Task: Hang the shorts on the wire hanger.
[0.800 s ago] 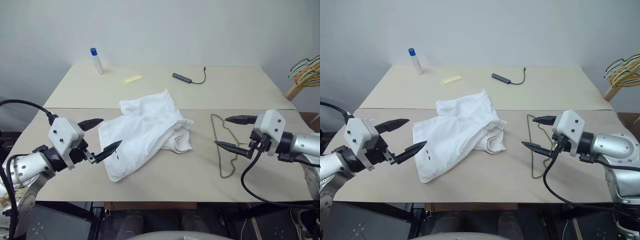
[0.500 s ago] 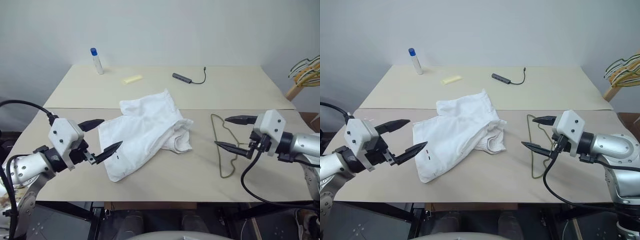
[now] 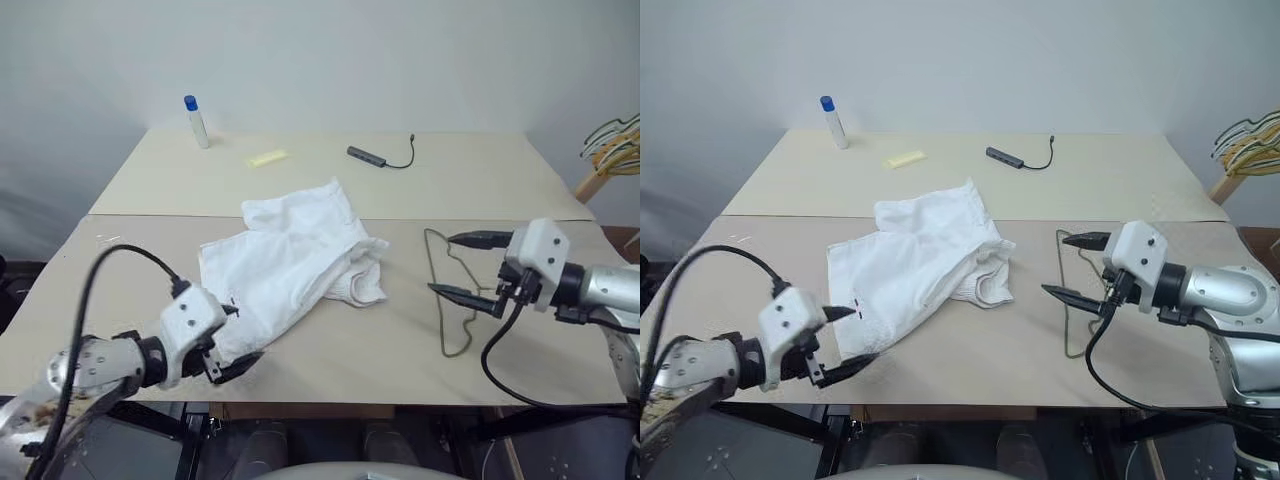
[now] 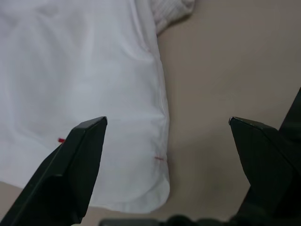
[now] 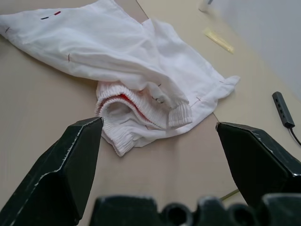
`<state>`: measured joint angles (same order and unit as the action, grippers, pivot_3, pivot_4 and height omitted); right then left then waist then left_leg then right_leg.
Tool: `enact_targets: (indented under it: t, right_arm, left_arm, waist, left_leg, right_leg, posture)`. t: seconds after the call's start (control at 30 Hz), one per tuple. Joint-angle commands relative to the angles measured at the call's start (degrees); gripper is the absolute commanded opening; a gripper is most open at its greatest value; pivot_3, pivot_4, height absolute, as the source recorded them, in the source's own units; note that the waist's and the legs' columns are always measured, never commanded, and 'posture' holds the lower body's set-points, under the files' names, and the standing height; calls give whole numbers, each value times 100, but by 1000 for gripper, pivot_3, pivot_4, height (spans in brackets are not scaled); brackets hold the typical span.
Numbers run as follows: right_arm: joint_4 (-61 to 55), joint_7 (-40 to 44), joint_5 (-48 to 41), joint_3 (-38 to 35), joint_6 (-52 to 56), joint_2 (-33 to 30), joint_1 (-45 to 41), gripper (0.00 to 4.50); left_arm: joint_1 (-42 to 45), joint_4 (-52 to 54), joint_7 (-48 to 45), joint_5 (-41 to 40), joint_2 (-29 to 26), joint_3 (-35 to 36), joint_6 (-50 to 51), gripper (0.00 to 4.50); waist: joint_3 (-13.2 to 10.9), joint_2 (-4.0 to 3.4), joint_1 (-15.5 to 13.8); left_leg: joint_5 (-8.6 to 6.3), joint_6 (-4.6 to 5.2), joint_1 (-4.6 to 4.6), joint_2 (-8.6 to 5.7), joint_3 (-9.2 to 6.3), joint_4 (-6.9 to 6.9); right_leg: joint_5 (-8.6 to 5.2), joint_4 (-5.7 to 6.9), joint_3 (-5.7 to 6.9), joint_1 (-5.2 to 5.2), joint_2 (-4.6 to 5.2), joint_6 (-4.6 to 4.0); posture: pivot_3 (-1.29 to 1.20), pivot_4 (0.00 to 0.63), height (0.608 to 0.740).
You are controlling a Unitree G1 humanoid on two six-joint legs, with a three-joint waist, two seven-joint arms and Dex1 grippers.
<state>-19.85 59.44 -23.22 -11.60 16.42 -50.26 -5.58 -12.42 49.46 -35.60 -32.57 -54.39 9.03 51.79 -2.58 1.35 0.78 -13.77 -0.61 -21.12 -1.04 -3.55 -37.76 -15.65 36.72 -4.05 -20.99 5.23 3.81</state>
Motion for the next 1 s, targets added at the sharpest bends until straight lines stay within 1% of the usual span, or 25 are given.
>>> enact_targets:
  t: [0.03,0.13,0.33,0.43,0.53,0.7,0.8,0.83,0.9,1.0]
  right_arm:
    - [-287,-77,-70,-141,7,-49,11,4475]
    - [-407,-142,-76,-217,33,-33,172,4475]
    - [-506,-221,-94,-278,60,-52,269,4475]
    - [-517,-249,-107,-272,76,-65,249,4500]
    - [-532,-267,-117,-254,82,-72,246,4500]
    - [-498,-238,-135,-254,71,-95,227,4500]
    - [-434,-218,-128,-207,53,-98,162,4500]
    - [-417,-217,-123,-181,50,-91,127,4500]
    - [-384,-219,-114,-117,46,-60,42,4500]
    - [-265,-234,-10,112,-61,49,-194,4500]
  left_arm:
    - [452,217,447,217,-120,-491,602,4500]
    - [825,101,779,419,-129,-976,1153,4500]
    - [1379,-33,701,438,-238,-1645,1667,4500]
    - [1504,-159,728,674,-455,-2061,1667,3879]
    - [1485,-269,732,818,-558,-2231,1606,2938]
    - [1399,-364,740,940,-518,-2238,1583,1187]
    - [1382,-403,759,1002,-481,-2222,1560,399]
    - [1376,-432,764,1024,-470,-2200,1530,32]
    - [1351,-486,721,1073,-496,-2140,1413,32]
    - [1180,-569,426,1195,-661,-1872,705,32]
  waist:
    - [0,0,14]
    - [-1,2,22]
    - [-1,2,60]
    - [-1,2,93]
    - [-2,3,144]
    - [-2,3,171]
    - [-2,3,173]
    - [-2,3,171]
    - [-2,3,170]
    - [-2,3,176]
  left_leg:
    - [0,0,0,1,0,0]
    - [0,0,-1,1,0,1]
    - [-1,-1,-1,2,0,1]
    - [-1,-1,-2,2,1,1]
    - [-2,-3,-3,2,0,1]
    - [-2,-3,-2,2,0,1]
    - [-2,-3,-2,2,0,1]
    - [-2,-3,-3,2,0,1]
    - [-2,-3,-2,2,0,1]
    - [-2,-3,-2,3,-1,1]
  right_leg:
    - [0,0,0,0,-2,0]
    - [0,0,0,-3,-2,-1]
    - [-1,2,-1,-5,-4,-1]
    - [-3,0,-1,-5,-4,1]
    - [-4,1,-1,-6,-4,-2]
    - [-6,1,-1,-5,-4,1]
    - [-7,2,-1,-6,-4,1]
    - [-7,2,-1,-6,-3,1]
    - [-7,2,-1,-6,-3,1]
    - [-7,2,-1,-6,-4,-1]
  posture:
    - [-52,0,740]
    - [-63,0,740]
    - [-76,0,740]
    - [-84,0,740]
    - [-87,0,740]
    - [-88,0,740]
    - [-88,0,740]
    - [-78,0,740]
    - [-78,0,740]
    - [-69,0,740]
